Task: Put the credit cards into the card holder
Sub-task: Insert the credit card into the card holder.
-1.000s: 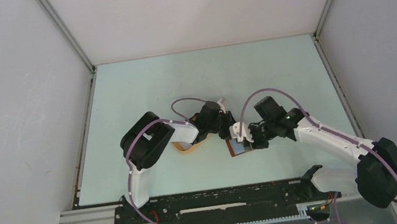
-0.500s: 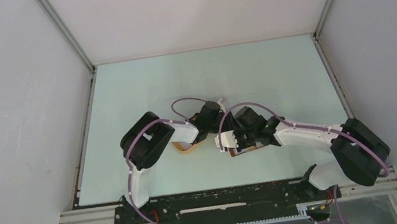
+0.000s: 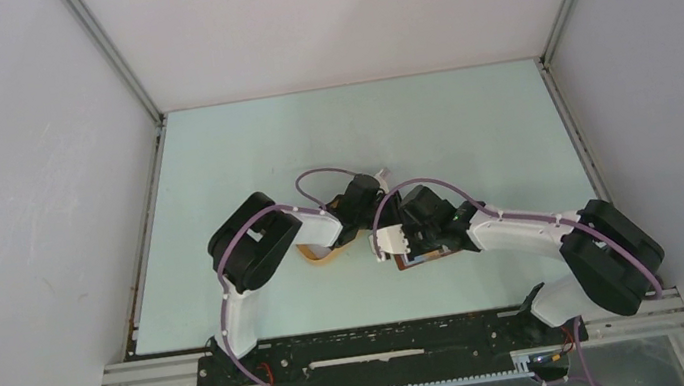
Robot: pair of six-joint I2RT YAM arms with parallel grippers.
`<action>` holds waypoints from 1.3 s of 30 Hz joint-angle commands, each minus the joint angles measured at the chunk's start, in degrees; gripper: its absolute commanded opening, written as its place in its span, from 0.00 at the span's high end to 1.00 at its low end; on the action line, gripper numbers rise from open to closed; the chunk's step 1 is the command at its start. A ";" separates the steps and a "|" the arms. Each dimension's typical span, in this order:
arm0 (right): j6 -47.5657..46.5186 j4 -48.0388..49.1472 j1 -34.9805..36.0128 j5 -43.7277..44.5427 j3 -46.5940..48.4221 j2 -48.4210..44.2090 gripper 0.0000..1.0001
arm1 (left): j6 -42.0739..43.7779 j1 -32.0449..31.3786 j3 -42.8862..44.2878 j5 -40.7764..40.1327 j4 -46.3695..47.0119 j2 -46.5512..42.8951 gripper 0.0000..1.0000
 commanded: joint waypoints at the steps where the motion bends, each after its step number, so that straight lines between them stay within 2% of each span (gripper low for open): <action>1: 0.31 -1.28 -1.24 1.98 -0.09 -0.16 0.92 | 1.63 -0.56 0.84 -0.52 -4.26 2.28 0.65; 20: -0.72 -7.27 -7.51 0.73 -0.79 -4.19 0.94 | 2.02 -0.17 0.14 -0.86 -4.04 1.93 0.62; 25: -0.36 -8.51 -8.39 -2.30 -0.95 -6.07 0.89 | 3.09 0.02 -0.32 -1.71 -4.76 -0.37 0.60; 30: 1.21 -12.86 -11.08 -11.90 1.05 -11.66 0.81 | 5.64 0.06 -1.33 -4.43 -6.37 -6.41 0.57; 33: 2.27 -17.05 -14.55 -19.49 3.45 -15.26 0.73 | 7.41 0.08 -1.92 -5.59 -7.28 -10.48 0.56; 39: 4.81 -25.84 -22.98 -32.07 9.93 -21.54 0.66 | 11.49 0.09 -4.72 -8.35 -7.50 -18.72 0.55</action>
